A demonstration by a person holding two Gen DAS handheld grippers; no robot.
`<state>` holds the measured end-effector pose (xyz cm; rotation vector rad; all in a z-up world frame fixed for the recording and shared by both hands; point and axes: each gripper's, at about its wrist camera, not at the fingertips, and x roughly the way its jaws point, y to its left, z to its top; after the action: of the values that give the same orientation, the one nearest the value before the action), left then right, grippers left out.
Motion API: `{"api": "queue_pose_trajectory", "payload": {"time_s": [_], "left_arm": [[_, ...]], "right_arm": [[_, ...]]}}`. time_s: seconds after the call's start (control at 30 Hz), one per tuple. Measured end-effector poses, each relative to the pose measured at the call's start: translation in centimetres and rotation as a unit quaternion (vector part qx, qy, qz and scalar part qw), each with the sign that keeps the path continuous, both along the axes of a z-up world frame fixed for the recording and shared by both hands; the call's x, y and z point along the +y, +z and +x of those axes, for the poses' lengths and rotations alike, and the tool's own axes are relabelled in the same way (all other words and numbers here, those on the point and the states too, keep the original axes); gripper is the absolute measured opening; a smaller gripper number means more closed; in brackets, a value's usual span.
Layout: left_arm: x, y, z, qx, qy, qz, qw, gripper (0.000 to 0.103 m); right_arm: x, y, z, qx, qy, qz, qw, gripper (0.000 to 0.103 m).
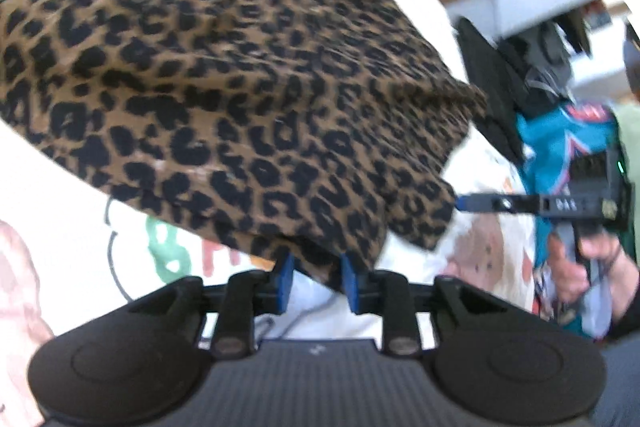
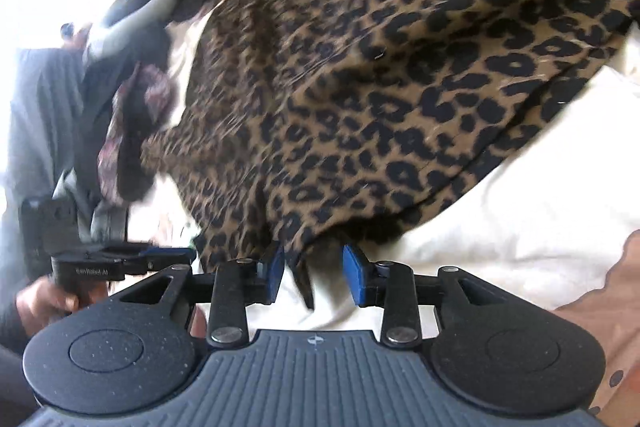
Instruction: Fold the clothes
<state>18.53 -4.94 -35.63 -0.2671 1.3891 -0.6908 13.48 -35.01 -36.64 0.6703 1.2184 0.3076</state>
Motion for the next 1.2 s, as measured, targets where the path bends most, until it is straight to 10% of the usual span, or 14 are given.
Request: {"api": "queue_pose_trajectory", "payload": {"time_s": [0.53,0.73,0.8,0.87,1.2], "left_arm": [[1.7,-3.5,1.9,0.099,0.147,-0.025,0.9838,0.040],[1.4,-5.3,1.6,0.150,0.185,-0.048,0.9700,0.014],[1.6,-5.5,1.4,0.157,0.194,-0.055,0.9667,0.003],[1.6,-5.4,1.4,0.150,0.197,-0.059,0.9670,0.000],[2.1,-4.9,0.4,0.142,0.185,-0.024,0.9720,0.000]], "right_arm": [[-1.1,-4.6,1.6,0.088,-0.095,0.041,0.991,0.037],[-1.4,-6.0,1.2,0.107,-0.128,0.088,0.982,0.035],[-1.5,-6.3,1.1,0.111,-0.136,0.096,0.980,0.018],[-1.5,-6.3,1.1,0.110,-0.136,0.095,0.980,0.000],[-1.2,-5.5,0.2,0.102,-0.111,0.044,0.988,0.000]]}}
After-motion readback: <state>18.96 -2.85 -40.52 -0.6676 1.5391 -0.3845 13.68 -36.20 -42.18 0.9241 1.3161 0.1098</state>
